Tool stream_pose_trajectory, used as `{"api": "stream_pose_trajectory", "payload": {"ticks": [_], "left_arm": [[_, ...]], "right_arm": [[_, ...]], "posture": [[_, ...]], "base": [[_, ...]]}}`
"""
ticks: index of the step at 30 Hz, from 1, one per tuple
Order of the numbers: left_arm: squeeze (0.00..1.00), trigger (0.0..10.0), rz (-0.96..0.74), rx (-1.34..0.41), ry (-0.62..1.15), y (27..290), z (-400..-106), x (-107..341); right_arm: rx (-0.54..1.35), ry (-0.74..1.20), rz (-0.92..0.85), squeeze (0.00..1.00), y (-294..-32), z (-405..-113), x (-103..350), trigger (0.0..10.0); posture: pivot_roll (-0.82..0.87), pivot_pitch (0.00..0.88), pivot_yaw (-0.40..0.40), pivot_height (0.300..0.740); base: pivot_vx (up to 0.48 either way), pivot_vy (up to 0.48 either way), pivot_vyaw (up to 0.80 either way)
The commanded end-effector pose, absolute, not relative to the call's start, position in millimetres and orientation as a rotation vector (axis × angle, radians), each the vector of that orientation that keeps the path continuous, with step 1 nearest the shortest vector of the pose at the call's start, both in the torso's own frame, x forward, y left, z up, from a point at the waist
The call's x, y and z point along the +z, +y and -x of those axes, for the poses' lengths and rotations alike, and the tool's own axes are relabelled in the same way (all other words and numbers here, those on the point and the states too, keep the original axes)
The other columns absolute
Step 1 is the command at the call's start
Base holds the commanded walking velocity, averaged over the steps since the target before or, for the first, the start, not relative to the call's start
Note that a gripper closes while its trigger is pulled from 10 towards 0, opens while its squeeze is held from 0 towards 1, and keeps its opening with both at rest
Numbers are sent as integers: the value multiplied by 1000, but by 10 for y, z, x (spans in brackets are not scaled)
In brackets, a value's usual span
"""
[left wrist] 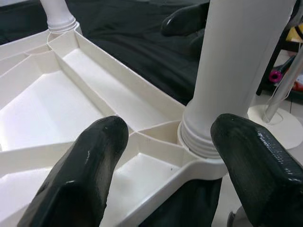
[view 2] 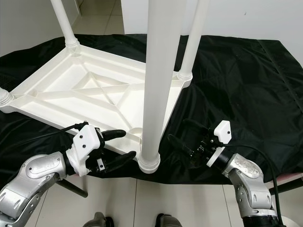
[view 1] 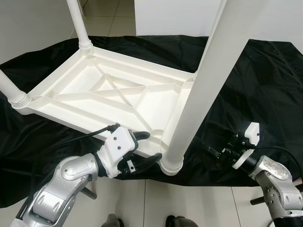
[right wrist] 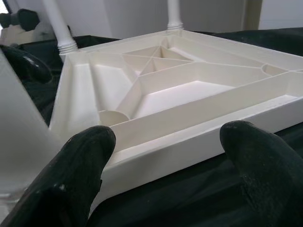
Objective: Building children table
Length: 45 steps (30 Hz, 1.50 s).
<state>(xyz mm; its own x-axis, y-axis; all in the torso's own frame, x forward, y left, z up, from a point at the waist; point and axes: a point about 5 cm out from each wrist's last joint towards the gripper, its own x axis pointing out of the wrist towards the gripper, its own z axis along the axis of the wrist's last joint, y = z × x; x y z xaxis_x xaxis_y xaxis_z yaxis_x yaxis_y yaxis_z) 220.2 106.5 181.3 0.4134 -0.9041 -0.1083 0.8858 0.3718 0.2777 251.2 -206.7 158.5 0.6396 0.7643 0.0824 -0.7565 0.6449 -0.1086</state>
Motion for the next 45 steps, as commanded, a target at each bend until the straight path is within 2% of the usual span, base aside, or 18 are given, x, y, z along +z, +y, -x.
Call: {"api": "stream_pose_trajectory", "payload": {"ticks": [1, 21, 22, 31, 45], "left_arm": [[0, 10000, -331, -1236, -52, 1089, -2165, 1795], [0, 10000, -447, -1314, 9, 1162, -2160, 1660], [0, 10000, -484, -1291, 4, 1156, -2228, 1629], [0, 10000, -602, -1219, -11, 1134, -2371, 1548], [0, 10000, -581, -1204, -70, 1049, -2432, 1560]], "right_arm": [[901, -118, 73, 0, -2059, -2496, 1606, 10000], [1116, -22, 172, 0, -2082, -2278, 1615, 10000], [1179, -28, 185, 0, -2018, -2218, 1658, 10000], [1230, -73, 209, 0, -1844, -2237, 1740, 10000], [1338, -152, 223, 0, -1368, -2364, 1797, 10000]], "posture": [[-13, 122, 27, 740], [-55, 144, 67, 740], [-70, 143, 83, 740], [-81, 154, 95, 740], [-95, 175, 81, 740]], "base": [[0, 0, 0], [0, 0, 0], [0, 0, 0], [0, 0, 0], [0, 0, 0]]}}
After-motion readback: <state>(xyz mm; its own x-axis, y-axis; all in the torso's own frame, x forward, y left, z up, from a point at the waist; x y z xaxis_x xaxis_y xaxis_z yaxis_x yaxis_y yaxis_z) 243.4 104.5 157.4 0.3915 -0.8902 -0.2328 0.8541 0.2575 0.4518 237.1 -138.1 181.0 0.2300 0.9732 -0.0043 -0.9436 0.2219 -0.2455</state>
